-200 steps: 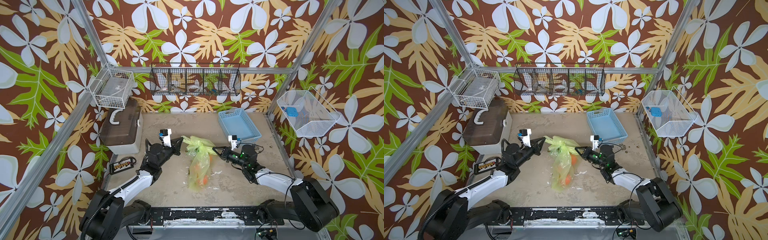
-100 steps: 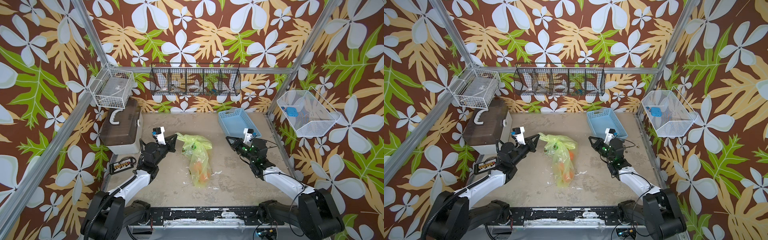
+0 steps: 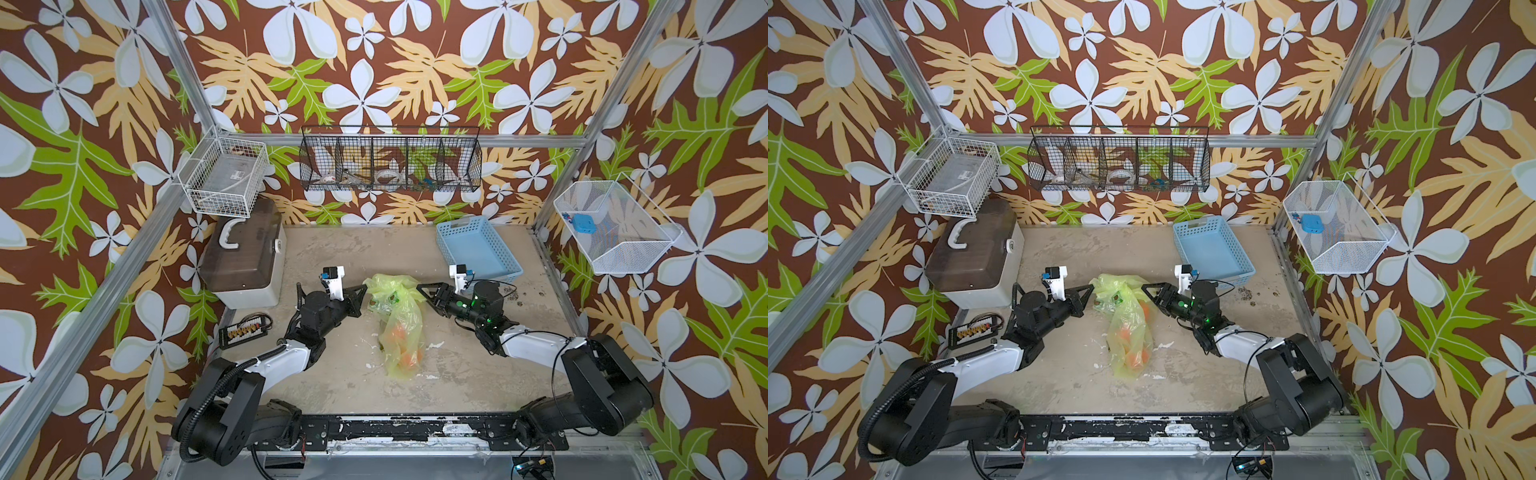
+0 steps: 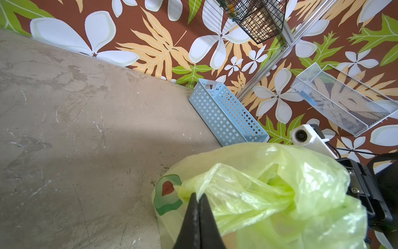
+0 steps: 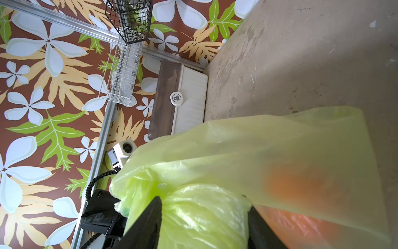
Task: Place the oranges into plastic bags & tie knots
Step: Tie the plastic bag at the center of the board.
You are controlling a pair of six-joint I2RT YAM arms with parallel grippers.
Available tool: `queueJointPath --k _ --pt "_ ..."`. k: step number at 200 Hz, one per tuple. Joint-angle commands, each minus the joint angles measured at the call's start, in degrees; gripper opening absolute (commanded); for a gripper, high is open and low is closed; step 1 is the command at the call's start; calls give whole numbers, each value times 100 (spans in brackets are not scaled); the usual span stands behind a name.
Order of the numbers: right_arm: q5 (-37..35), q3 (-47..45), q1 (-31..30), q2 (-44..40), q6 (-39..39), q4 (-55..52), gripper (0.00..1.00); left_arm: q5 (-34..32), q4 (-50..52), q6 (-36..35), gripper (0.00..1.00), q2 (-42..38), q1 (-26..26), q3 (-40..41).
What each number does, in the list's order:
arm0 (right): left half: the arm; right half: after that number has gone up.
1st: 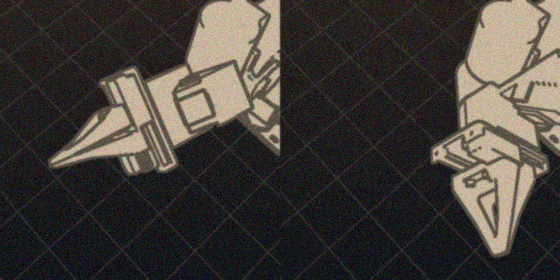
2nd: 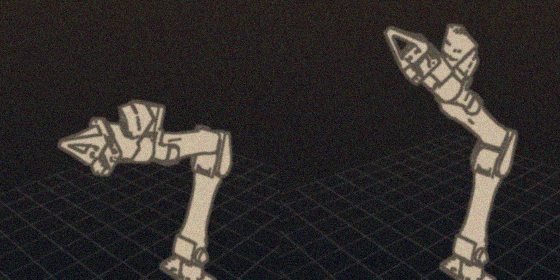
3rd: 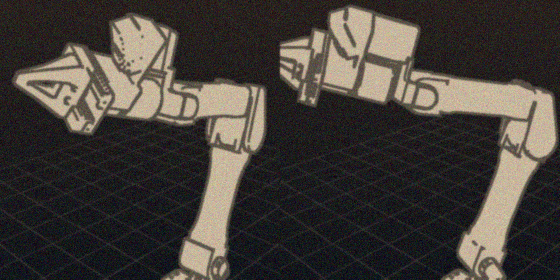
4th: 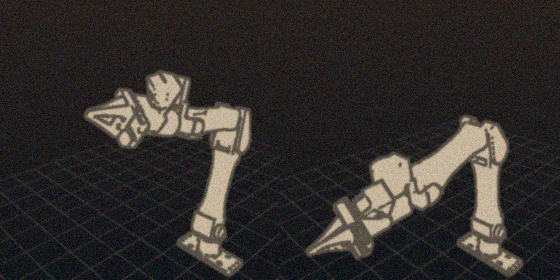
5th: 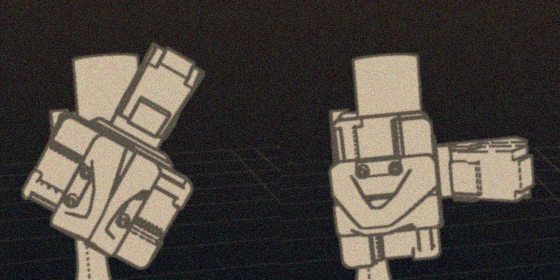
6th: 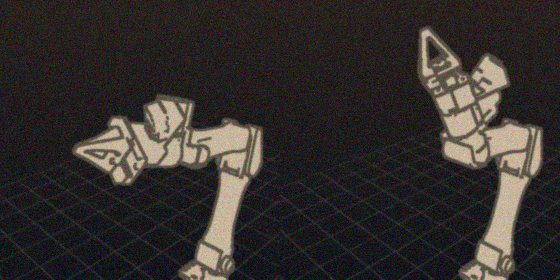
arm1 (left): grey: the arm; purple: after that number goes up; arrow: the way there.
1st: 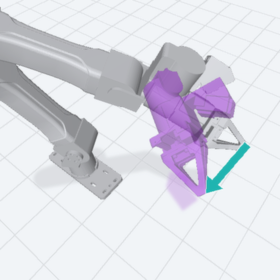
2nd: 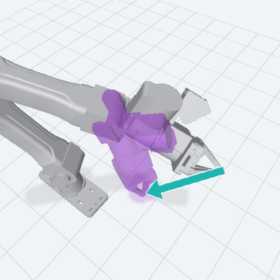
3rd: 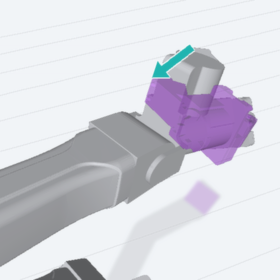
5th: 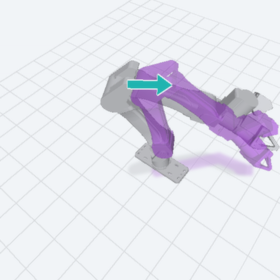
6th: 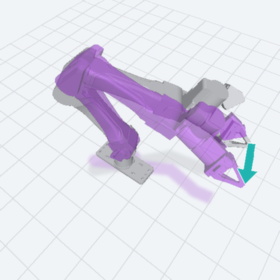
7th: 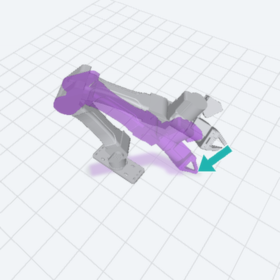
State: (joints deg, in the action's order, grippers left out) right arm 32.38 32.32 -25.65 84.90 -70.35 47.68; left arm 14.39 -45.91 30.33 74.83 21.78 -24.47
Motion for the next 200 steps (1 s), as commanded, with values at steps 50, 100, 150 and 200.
queueJointPath --k 50,100,150,200 --pt "-340 -166 120 35 -341 543 0 -136 -171 -29 0 -11 54 -88" --pt "-1012 -381 604 -546 18 -195 0 124 -104 37 0 -127 -302 -179" --pt "-1256 -592 611 -556 -13 -227 0 -108 -191 63 0 -192 -288 129" --pt "-1209 -646 599 -430 -32 -197 0 -508 -134 135 0 -316 -288 264"
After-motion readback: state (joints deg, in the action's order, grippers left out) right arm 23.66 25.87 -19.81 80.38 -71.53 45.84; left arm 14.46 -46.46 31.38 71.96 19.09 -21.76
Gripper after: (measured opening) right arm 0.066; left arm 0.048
